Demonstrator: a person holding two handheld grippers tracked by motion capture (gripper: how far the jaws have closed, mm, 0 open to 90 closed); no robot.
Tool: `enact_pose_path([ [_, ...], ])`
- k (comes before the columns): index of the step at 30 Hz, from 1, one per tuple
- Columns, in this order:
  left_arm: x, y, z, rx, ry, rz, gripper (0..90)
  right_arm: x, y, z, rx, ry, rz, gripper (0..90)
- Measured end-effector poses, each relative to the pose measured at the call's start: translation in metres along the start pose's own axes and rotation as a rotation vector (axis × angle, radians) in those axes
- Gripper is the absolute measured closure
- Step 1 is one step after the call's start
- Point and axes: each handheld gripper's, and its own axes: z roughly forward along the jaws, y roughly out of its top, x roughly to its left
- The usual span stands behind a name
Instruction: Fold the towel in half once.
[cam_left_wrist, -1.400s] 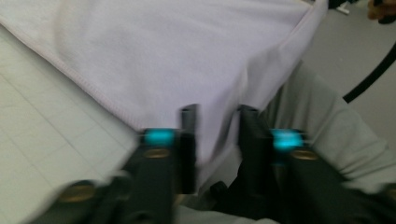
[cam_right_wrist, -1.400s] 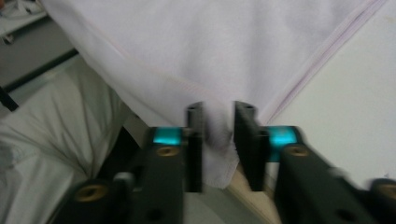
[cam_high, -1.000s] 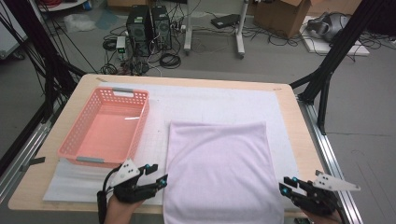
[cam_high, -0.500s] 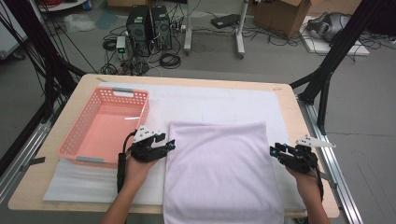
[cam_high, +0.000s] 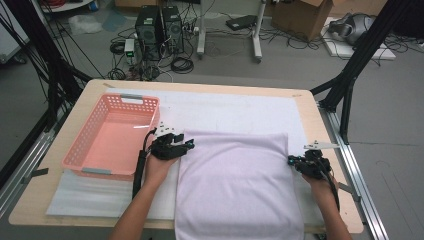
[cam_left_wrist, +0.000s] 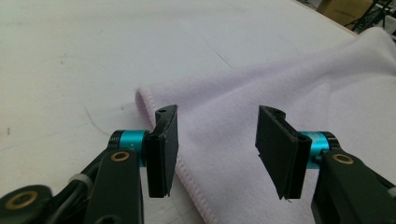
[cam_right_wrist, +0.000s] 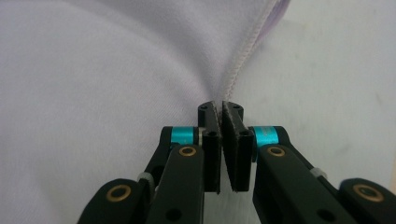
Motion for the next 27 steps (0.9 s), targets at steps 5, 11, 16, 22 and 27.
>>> enact_pose_path([
  [5,0.005,0.005,0.005,-0.001,0.032,-0.014,45.7,-0.004,0.002,-0.006,-0.007,0.031,-0.007,65.2],
  [11,0.017,0.013,0.022,0.028,0.056,-0.048,48.6,-0.014,0.037,-0.007,-0.171,0.029,0.017,59.1],
  [16,0.026,0.018,0.036,0.048,0.071,-0.075,51.0,-0.017,0.07,0.016,-0.174,0.012,-0.03,61.8],
  [22,0.028,0.02,0.045,0.112,0.076,-0.083,68.0,-0.011,0.093,0.052,-0.114,0.021,-0.087,68.3],
  [27,0.027,0.022,0.045,0.105,0.09,-0.115,84.5,-0.009,0.089,0.072,0.038,0.108,-0.113,65.6],
])
